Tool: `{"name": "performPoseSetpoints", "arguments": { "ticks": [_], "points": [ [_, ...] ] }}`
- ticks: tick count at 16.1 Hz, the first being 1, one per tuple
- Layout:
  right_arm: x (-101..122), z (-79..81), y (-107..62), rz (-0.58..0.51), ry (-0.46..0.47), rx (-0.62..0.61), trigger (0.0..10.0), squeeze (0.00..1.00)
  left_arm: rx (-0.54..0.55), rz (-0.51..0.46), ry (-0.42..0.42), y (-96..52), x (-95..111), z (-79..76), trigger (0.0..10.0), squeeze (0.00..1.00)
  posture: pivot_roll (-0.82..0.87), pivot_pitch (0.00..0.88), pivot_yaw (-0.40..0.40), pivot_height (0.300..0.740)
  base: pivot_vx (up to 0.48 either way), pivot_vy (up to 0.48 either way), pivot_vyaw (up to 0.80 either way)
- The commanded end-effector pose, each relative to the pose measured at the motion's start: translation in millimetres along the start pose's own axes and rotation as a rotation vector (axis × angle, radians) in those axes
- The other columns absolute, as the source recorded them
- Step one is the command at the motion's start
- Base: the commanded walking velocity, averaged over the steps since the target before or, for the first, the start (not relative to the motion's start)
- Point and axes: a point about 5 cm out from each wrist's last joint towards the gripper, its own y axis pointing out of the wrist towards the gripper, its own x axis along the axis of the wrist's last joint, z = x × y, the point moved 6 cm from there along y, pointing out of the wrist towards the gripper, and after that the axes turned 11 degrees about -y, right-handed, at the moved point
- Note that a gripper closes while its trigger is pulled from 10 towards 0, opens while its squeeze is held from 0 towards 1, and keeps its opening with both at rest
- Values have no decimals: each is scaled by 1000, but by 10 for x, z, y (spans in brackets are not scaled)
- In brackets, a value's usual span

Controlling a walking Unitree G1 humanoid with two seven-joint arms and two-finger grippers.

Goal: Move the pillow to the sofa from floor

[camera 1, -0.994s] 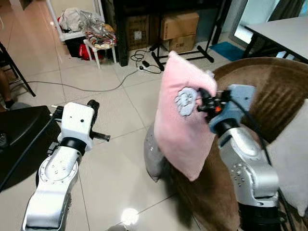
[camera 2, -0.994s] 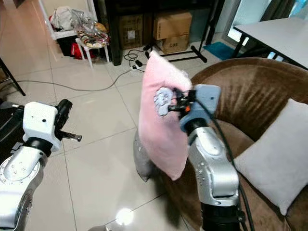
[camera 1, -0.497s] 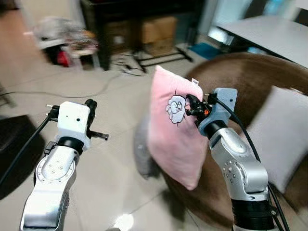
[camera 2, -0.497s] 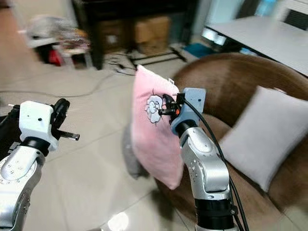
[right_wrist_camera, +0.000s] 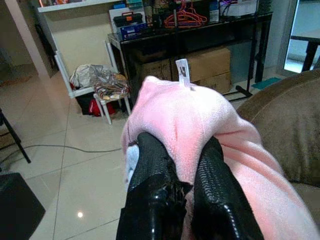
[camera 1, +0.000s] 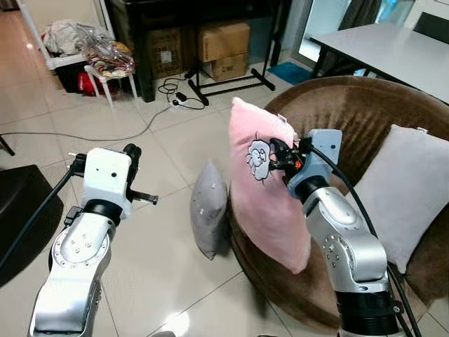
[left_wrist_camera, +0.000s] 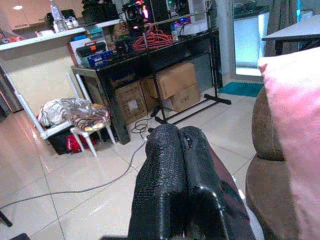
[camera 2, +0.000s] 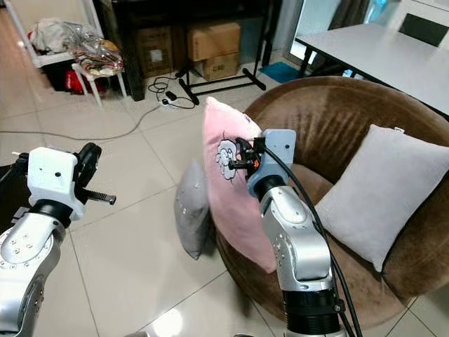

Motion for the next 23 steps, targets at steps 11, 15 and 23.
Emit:
{"name": "performPoseSetpoints", "arguments": {
  "ticks": [11, 15, 23],
  "points": [
    [185, -28, 29, -67, 10, -10, 10000, 0, -9, -6, -13, -15, 2, -16, 10000, 0, 11, 0, -52, 740, 122, 0, -255],
    [180, -12, 33, -64, 16, 0, 10000, 0, -7, -7, -14, -15, 2, -12, 10000, 0, 13, 0, -53, 740, 308, 0, -800],
    [177, 34, 30, -68, 0, 22, 10000, 0, -5, -6, -12, -17, -3, -8, 10000, 0, 13, 0, -53, 740, 309, 0, -52]
  ]
}}
